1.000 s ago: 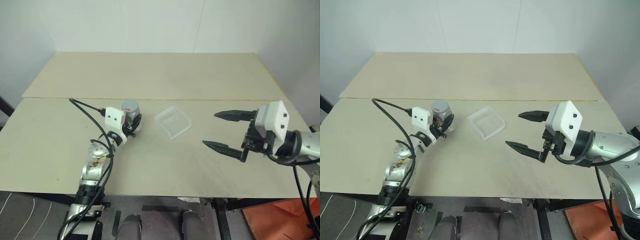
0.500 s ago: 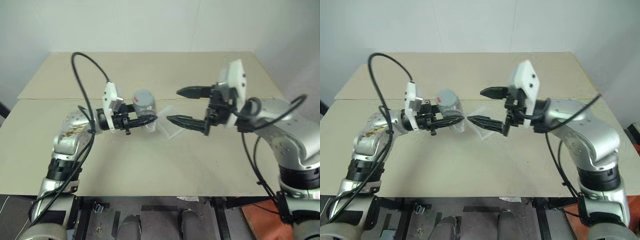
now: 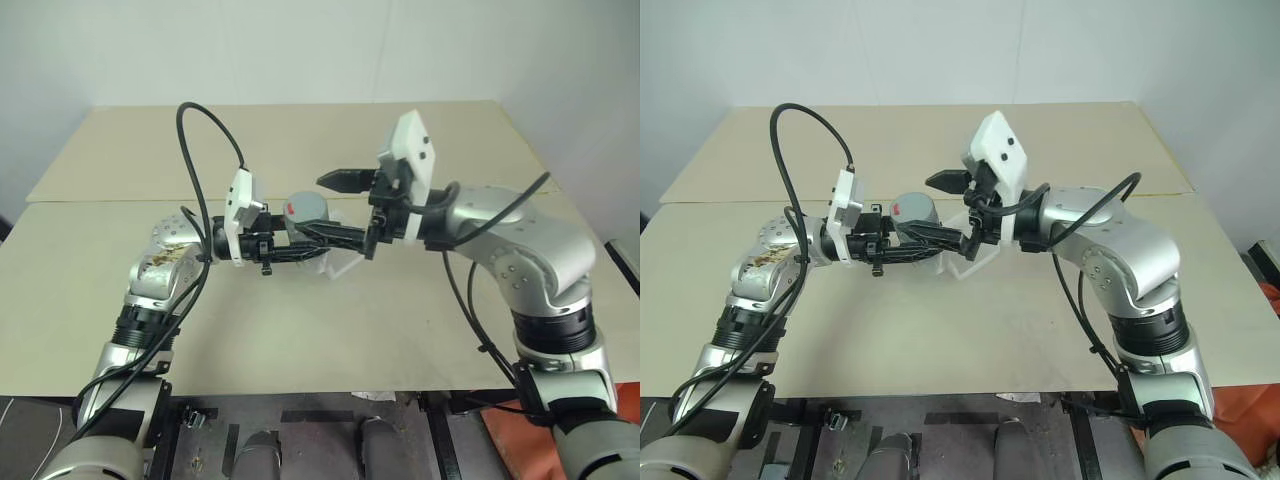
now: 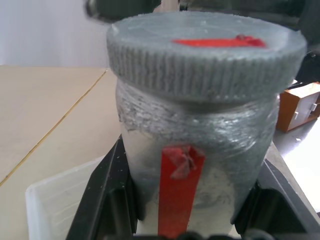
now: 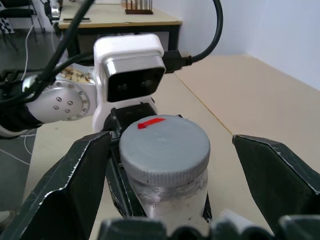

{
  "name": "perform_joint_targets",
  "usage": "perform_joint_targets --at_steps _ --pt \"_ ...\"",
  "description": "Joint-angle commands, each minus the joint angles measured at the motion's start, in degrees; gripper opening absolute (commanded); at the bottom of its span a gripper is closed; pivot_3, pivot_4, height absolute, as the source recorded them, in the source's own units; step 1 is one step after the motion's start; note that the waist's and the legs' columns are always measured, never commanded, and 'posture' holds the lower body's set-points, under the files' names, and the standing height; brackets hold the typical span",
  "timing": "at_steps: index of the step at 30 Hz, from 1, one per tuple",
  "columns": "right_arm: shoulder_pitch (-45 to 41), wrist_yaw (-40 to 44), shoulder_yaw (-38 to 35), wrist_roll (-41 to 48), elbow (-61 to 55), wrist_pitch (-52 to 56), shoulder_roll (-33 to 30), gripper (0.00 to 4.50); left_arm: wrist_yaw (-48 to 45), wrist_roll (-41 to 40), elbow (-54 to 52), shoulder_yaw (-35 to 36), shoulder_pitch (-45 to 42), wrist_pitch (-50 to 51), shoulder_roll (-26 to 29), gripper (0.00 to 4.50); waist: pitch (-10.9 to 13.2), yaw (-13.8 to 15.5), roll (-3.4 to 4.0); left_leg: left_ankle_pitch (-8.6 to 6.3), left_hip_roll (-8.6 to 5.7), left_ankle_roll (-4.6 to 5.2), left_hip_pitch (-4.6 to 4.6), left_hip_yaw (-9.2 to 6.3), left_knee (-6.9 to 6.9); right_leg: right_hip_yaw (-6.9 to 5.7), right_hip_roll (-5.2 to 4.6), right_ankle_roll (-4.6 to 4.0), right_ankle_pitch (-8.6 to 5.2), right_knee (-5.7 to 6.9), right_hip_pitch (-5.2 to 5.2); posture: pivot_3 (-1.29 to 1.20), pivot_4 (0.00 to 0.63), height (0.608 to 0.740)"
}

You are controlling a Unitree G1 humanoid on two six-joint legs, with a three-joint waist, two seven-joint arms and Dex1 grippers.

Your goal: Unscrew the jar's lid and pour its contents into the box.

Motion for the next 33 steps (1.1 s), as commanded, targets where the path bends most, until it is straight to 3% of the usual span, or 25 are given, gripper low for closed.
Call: perform_joint_targets --at_steps 1,3,6,10,14,23,30,33 --pt "-1.9 -0.3 -0.1 -1.0 -0.7 -0.1 0.8 4.50 -0.4 -0.2 -2.4 0.8 -0.8 -0.8 0.3 1.93 0.0 -0.1 0.00 0.00 0.00 0.00 0.00 0.00 0.00 0.00 0.00 0.00 0.00 0.00 0.00 0.00 0.150 0.740" --pt "-2.1 -0.2 0.2 -1.6 -0.2 -0.1 1.4 4.50 -0.5 -0.2 -2.6 0.9 -0.7 -0.9 0.5 1.93 0.0 -0.1 0.01 0.00 0.00 0.00 0.00 0.00 0.00 0.00 0.00 0.00 0.00 0.01 -0.01 0.00 0.150 0.740" --pt "-2.4 -0.2 0.2 -2.3 0.4 -0.2 2.2 3.94 -0.9 -0.1 -2.9 0.8 -0.8 -1.1 0.8 1.93 0.0 -0.1 0.01 0.00 0.00 0.00 0.01 -0.01 0.00 0.00 0.00 0.00 0.00 0.02 -0.01 0.00 0.150 0.740" --pt "-2.6 0.6 -0.3 -2.1 0.4 -0.6 2.9 2.75 -1.8 0.1 -2.9 0.6 -0.7 -1.7 1.1 1.93 0.0 -0.1 0.02 0.00 0.00 0.00 0.00 -0.01 0.00 0.00 0.00 0.00 0.00 0.02 -0.01 0.00 0.150 0.740" --pt "-2.4 6.1 -0.3 -1.1 1.1 -3.3 2.3 2.75 -5.2 -0.9 -2.7 0.1 -1.2 -1.3 1.7 1.93 0.0 -0.1 0.02 0.00 0.00 0.00 0.00 -0.02 0.00 0.00 0.00 0.00 0.00 0.02 -0.01 0.00 0.150 0.740" --pt "-4.5 38.8 4.6 -0.9 12.1 -17.3 0.2 2.75 -17.2 -8.5 -5.8 -0.2 -3.9 5.3 1.7 1.93 0.0 -0.3 0.04 0.00 0.00 0.00 0.02 -0.01 0.00 0.00 0.01 0.00 0.00 0.00 0.02 0.00 0.150 0.740" --pt "-8.0 44.0 6.4 -4.4 19.2 -22.2 4.5 2.75 -19.2 -7.4 -8.3 -2.6 -2.9 4.9 1.6 1.93 0.0 -1.2 0.05 0.00 0.01 0.00 0.03 -0.02 0.01 0.00 0.03 0.00 0.00 0.05 0.00 0.00 0.150 0.740" --pt "-8.3 43.0 5.8 -5.6 20.4 -22.4 5.1 3.66 -18.7 -7.2 -7.7 -1.8 -3.0 5.4 1.1 1.93 0.0 -1.4 0.06 0.01 0.01 -0.01 0.01 -0.04 0.01 0.00 0.03 0.00 0.00 0.07 0.00 0.00 0.150 0.740"
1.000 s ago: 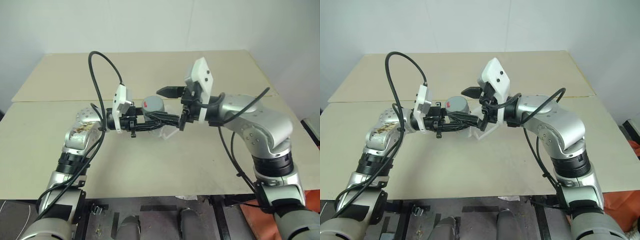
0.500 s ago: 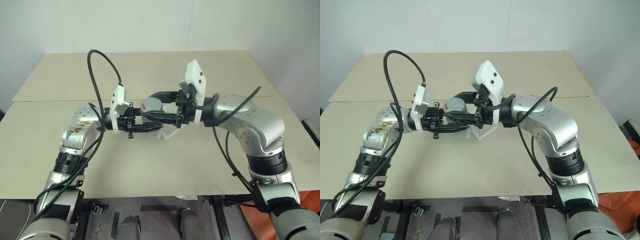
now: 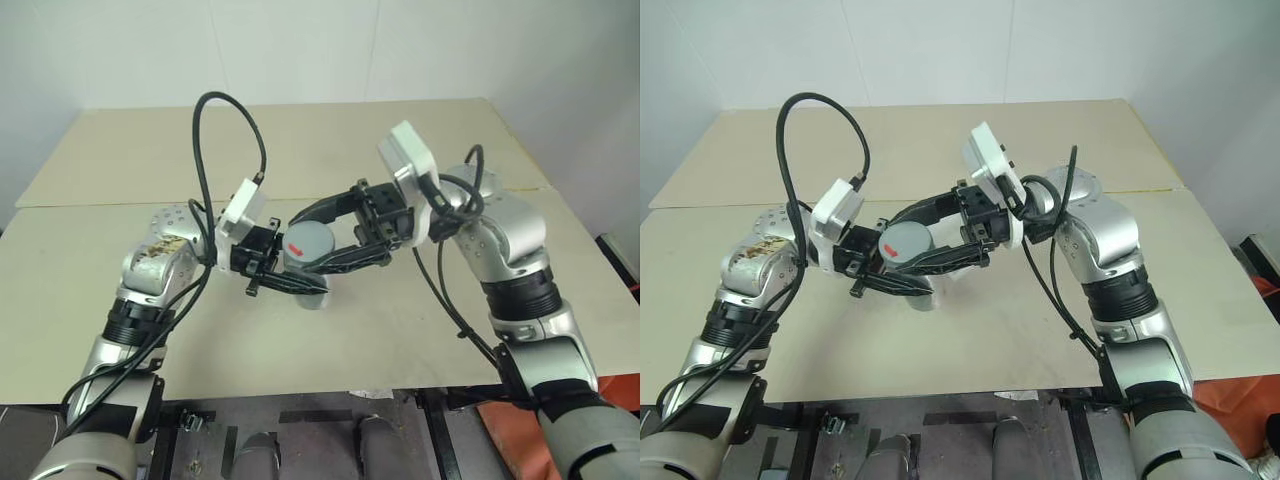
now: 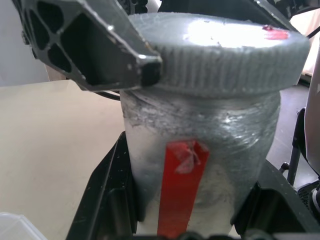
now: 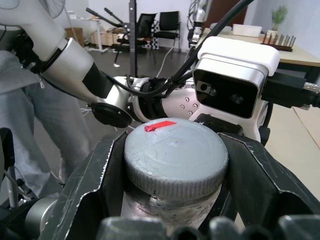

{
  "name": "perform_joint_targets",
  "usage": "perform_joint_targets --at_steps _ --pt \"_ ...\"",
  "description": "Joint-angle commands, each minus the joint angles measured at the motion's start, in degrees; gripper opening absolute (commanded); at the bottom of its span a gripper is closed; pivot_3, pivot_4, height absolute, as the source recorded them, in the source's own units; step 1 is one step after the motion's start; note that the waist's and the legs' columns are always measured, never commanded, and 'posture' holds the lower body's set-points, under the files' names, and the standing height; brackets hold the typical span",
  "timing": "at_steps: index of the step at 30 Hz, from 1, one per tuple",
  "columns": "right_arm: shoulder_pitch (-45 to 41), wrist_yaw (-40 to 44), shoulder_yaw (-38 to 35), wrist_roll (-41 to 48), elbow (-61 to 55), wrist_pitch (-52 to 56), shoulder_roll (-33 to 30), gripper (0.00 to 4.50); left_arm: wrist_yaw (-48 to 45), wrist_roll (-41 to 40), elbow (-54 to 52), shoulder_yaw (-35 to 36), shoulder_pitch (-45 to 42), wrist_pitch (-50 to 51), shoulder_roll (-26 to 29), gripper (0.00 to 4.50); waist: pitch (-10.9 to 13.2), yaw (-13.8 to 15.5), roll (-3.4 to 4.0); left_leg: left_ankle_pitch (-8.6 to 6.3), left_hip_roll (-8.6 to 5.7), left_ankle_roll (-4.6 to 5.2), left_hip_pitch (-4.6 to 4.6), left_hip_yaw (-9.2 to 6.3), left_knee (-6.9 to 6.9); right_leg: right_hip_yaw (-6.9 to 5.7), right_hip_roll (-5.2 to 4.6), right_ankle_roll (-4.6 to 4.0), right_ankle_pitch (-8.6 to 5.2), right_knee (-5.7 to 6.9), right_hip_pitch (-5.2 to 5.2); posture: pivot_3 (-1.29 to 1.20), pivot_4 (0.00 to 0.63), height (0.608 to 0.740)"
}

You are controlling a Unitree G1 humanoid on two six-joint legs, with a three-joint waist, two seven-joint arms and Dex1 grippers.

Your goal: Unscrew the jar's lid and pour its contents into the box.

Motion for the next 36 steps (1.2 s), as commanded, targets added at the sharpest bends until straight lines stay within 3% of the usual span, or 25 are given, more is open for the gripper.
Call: perform_joint_targets --at_steps 1,3,11,15,23,36 --pt "-1.1 0.1 1.7 -2.3 -0.9 -1.6 1.0 3.92 -0.2 -3.0 -2.2 0.9 -1.3 0.6 -1.4 1.93 0.0 0.0 0.00 0.00 0.00 0.00 0.01 0.00 0.00 0.00 0.00 0.00 0.00 0.02 0.01 0.00 0.150 0.740" --pt "0.4 -1.9 -0.1 -2.3 -2.3 -1.0 0.5 4.47 0.9 -2.6 -1.7 1.5 -0.9 0.4 -1.4 1.93 0.0 -0.1 0.01 0.01 -0.01 -0.02 -0.01 -0.02 0.02 -0.01 0.00 0.00 0.00 0.02 -0.01 0.00 0.150 0.740" --pt "11.0 -13.7 -11.1 2.5 -16.2 6.2 -7.3 4.47 8.1 0.7 4.2 5.7 -0.8 -2.1 0.6 1.93 0.0 0.7 0.01 0.01 -0.01 -0.01 -0.02 -0.06 0.02 -0.04 0.00 -0.01 -0.01 0.00 -0.01 0.00 0.150 0.740" --pt "13.4 -25.2 -12.9 1.1 -23.0 11.0 -7.8 4.47 10.4 2.9 6.5 5.7 -1.2 -3.6 0.8 1.93 0.0 0.3 0.02 0.00 -0.02 -0.01 0.00 -0.04 0.02 -0.02 -0.01 -0.02 -0.01 0.01 -0.01 0.00 0.150 0.740" --pt "9.0 -39.7 -8.9 0.5 -27.8 17.7 -1.9 4.47 11.3 6.3 9.6 3.3 -2.4 -6.8 -1.4 1.93 0.0 0.2 0.03 0.01 -0.02 -0.01 -0.03 -0.06 0.01 -0.02 0.01 -0.02 -0.01 0.02 -0.02 0.00 0.150 0.740" --pt "4.8 -48.2 -1.1 -7.5 -21.7 18.4 4.8 4.47 11.4 6.8 9.0 3.3 -2.5 -7.1 -2.2 1.93 0.0 0.0 0.05 0.01 -0.02 -0.01 -0.03 -0.07 0.01 -0.03 0.00 -0.02 -0.01 0.04 -0.03 0.00 0.150 0.740"
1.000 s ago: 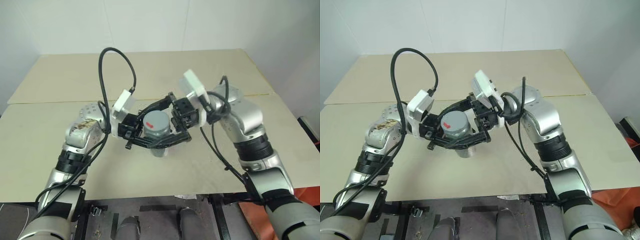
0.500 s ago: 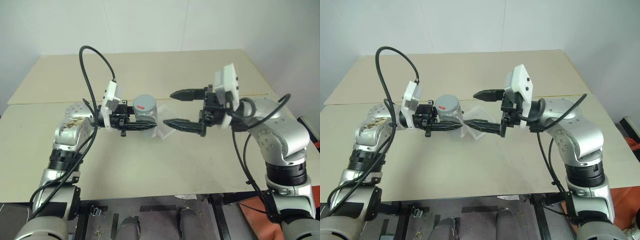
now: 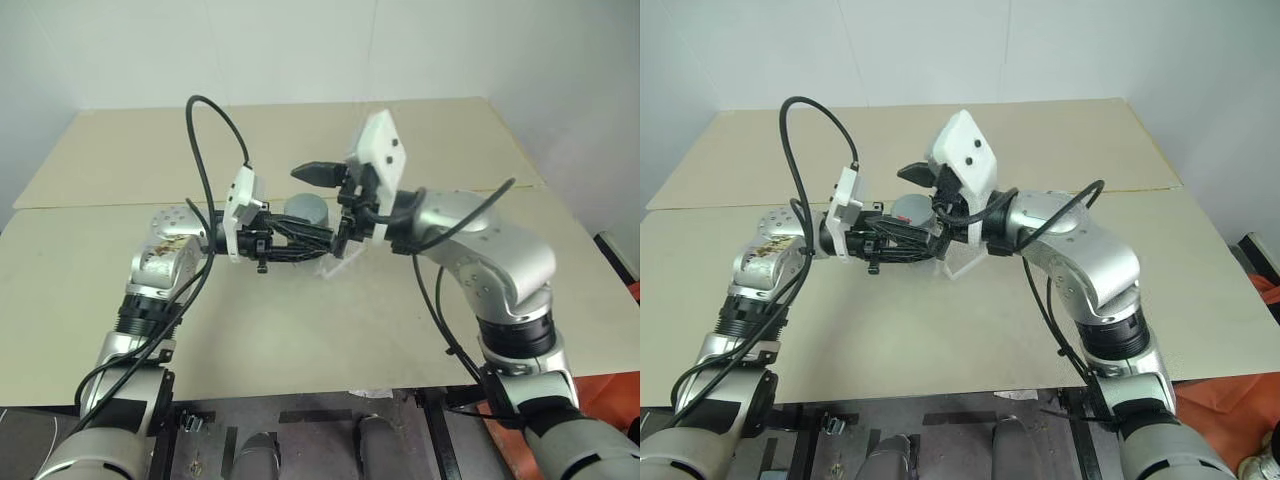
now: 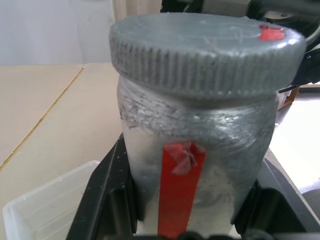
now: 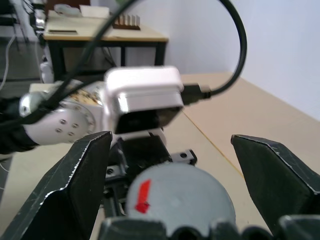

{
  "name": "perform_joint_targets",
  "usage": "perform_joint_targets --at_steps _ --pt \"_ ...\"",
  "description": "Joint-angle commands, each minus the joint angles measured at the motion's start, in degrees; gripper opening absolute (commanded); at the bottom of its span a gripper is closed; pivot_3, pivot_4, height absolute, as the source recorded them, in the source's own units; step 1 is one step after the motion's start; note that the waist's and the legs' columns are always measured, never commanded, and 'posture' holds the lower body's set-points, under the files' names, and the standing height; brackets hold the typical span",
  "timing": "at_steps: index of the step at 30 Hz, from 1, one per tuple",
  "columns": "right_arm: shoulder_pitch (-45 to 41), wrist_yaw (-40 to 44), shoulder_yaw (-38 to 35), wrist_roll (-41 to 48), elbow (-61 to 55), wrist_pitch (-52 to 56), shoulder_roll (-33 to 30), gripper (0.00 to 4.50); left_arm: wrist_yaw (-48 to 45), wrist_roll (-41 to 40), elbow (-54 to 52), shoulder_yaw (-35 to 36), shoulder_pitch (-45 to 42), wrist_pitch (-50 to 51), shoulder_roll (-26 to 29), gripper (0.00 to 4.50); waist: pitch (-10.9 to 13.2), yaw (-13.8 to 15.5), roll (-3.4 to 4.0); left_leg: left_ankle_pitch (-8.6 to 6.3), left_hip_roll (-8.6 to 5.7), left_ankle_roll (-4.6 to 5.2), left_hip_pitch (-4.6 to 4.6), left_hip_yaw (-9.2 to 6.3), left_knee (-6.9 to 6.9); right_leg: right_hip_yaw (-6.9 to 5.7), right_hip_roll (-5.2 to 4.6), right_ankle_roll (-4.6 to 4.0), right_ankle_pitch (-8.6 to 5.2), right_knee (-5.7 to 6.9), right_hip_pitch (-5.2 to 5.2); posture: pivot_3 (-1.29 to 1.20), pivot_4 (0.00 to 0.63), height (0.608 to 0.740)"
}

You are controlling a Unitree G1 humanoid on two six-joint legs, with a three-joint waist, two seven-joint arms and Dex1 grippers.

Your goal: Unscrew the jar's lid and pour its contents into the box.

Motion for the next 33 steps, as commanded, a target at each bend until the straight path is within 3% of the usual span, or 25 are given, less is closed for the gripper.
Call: perform_joint_targets --at_steps 1,8,17,25,33 --pt "-1.8 -2.3 0.2 -2.6 0.5 -0.2 0.5 4.47 -0.2 -0.4 -1.3 0.8 -0.8 -0.9 0.7 1.93 0.0 0.0 0.00 0.00 0.00 0.00 0.00 0.00 0.00 0.00 0.00 0.00 0.00 0.00 0.00 0.00 0.150 0.740" --pt "-0.7 -2.6 -2.3 -2.3 0.7 0.8 -0.2 4.47 -0.7 -1.4 -3.0 1.7 0.8 0.1 2.5 1.93 0.0 -0.1 0.01 0.00 0.00 0.00 0.01 -0.01 -0.01 0.00 0.00 0.00 0.00 0.00 -0.01 0.00 0.150 0.740" --pt "1.4 0.4 -8.7 2.5 -0.2 -0.1 -5.3 4.47 -1.5 -2.3 -2.9 2.6 1.4 1.1 4.6 1.93 0.0 0.0 0.01 0.00 0.00 0.00 0.00 -0.01 -0.01 0.00 0.00 0.00 0.00 -0.02 0.00 0.00 0.150 0.740" --pt "3.0 2.5 -10.1 3.2 0.9 -1.2 -9.2 4.47 -1.2 -3.6 -4.9 3.6 2.9 1.5 5.9 1.93 0.0 -0.1 0.03 0.00 0.01 0.01 0.00 0.01 -0.04 0.00 0.00 0.00 0.00 -0.03 -0.03 0.00 0.150 0.740" --pt "0.4 3.2 -11.1 6.8 -2.1 0.0 -7.6 4.47 2.1 -3.4 -3.2 4.1 2.1 1.7 3.9 1.93 0.0 0.0 0.03 0.00 0.01 0.01 0.01 0.01 -0.04 0.01 0.00 0.00 0.00 -0.03 -0.01 0.00 0.150 0.740"
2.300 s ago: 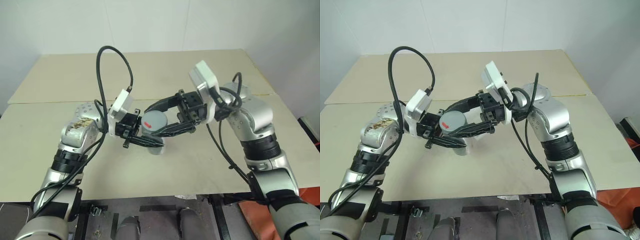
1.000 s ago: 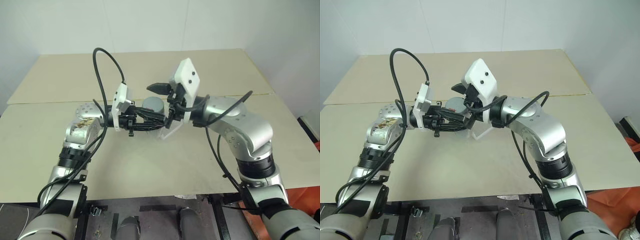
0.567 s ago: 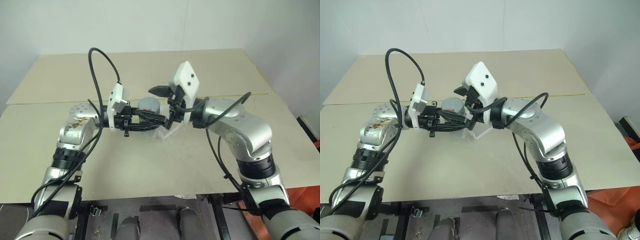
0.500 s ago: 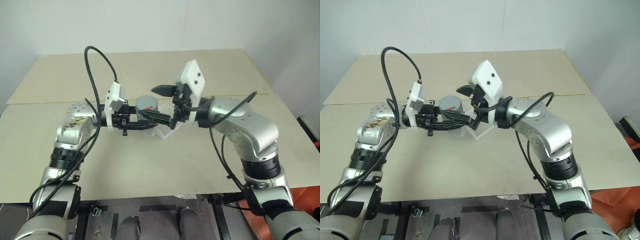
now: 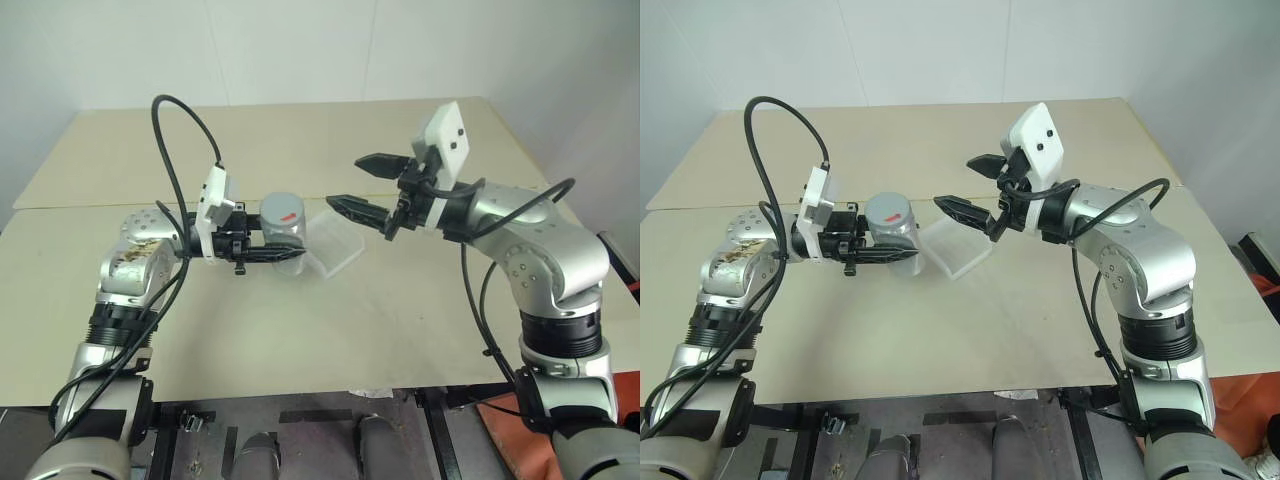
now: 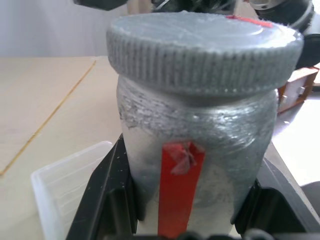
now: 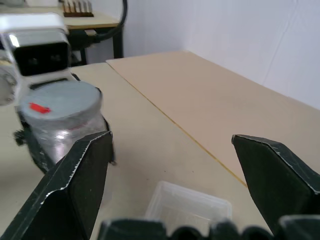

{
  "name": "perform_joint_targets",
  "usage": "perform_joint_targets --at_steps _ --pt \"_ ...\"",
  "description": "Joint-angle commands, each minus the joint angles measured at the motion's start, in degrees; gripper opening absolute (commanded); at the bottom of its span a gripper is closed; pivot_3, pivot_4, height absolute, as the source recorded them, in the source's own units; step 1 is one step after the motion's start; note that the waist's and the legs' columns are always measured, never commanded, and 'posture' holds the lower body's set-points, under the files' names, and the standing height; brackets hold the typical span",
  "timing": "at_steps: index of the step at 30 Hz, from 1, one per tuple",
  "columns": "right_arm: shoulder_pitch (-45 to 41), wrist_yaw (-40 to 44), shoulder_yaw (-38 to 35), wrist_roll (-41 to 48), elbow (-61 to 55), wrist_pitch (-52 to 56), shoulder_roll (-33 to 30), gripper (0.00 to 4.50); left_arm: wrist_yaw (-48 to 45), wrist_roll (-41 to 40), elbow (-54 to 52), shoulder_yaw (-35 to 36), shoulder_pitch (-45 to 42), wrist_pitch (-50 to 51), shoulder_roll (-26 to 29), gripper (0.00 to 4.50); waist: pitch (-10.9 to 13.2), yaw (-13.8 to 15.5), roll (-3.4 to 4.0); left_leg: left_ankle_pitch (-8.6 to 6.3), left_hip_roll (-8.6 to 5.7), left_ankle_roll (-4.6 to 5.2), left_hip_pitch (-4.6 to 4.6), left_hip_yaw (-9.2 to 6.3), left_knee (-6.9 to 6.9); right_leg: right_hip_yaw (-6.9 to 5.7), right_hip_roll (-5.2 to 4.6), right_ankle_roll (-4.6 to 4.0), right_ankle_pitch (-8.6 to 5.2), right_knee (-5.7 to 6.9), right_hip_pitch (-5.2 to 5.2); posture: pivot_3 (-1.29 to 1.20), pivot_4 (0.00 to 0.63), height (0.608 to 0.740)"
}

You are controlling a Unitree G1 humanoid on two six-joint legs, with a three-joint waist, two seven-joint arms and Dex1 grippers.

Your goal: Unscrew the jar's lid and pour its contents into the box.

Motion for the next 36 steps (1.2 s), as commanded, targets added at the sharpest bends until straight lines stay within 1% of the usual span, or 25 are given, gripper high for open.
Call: perform_joint_targets --at_steps 1,4,10,13,18,26,36 --pt "-2.5 -0.1 -0.8 1.9 -4.5 -0.5 1.0 4.47 1.1 -0.8 0.2 0.9 -1.5 0.1 -1.1 1.93 0.0 0.0 0.00 0.00 0.00 0.00 0.00 0.00 0.00 0.00 0.00 0.00 0.00 0.00 0.00 0.00 0.150 0.740" --pt "-3.1 -0.7 1.5 1.5 -4.7 -0.8 3.2 4.47 1.2 0.1 1.7 -0.5 -2.6 -0.8 -2.9 1.93 0.0 0.0 0.00 0.00 0.00 0.00 0.00 -0.01 0.00 0.00 0.00 0.00 0.00 0.00 0.01 0.00 0.150 0.740" --pt "-4.3 -1.4 6.5 -2.2 -2.1 -2.0 6.6 4.47 1.0 0.8 3.4 -1.6 -4.8 -1.7 -5.5 1.93 0.0 0.0 0.00 0.00 -0.01 0.00 -0.01 -0.01 0.01 -0.01 0.00 0.00 0.00 0.02 0.01 0.00 0.150 0.740" --pt "-5.1 -2.2 7.8 -4.0 -0.6 -2.4 8.3 4.47 0.8 0.7 3.1 -1.7 -4.7 -1.8 -5.7 1.93 0.0 -0.1 0.00 0.00 0.00 0.00 0.00 -0.01 0.00 -0.01 0.00 0.00 0.00 0.02 -0.01 0.00 0.150 0.740" --pt "-5.3 -2.4 7.6 -4.9 0.5 -2.6 10.0 4.47 0.8 0.3 1.9 -1.4 -3.7 -1.6 -5.1 1.93 0.0 -0.1 0.00 0.00 0.00 0.00 0.00 -0.02 0.00 -0.01 0.00 0.00 0.00 0.02 -0.01 0.00 0.150 0.740" --pt "-3.9 -1.1 6.3 -6.2 0.8 -3.2 7.7 4.47 1.1 -0.3 0.6 -0.6 -2.7 -1.1 -3.8 1.93 0.0 -0.1 0.01 0.00 0.00 0.00 0.00 -0.02 0.00 -0.01 0.00 0.00 0.00 0.02 0.00 0.00 0.150 0.740" --pt "-1.6 -0.5 3.7 -6.5 1.2 -4.0 2.9 4.47 0.7 -1.2 0.4 0.2 -3.1 -0.7 -2.2 1.93 0.0 -0.1 0.00 0.00 0.00 0.00 0.00 -0.02 0.00 -0.01 0.00 0.00 0.00 0.01 0.00 0.00 0.150 0.740"
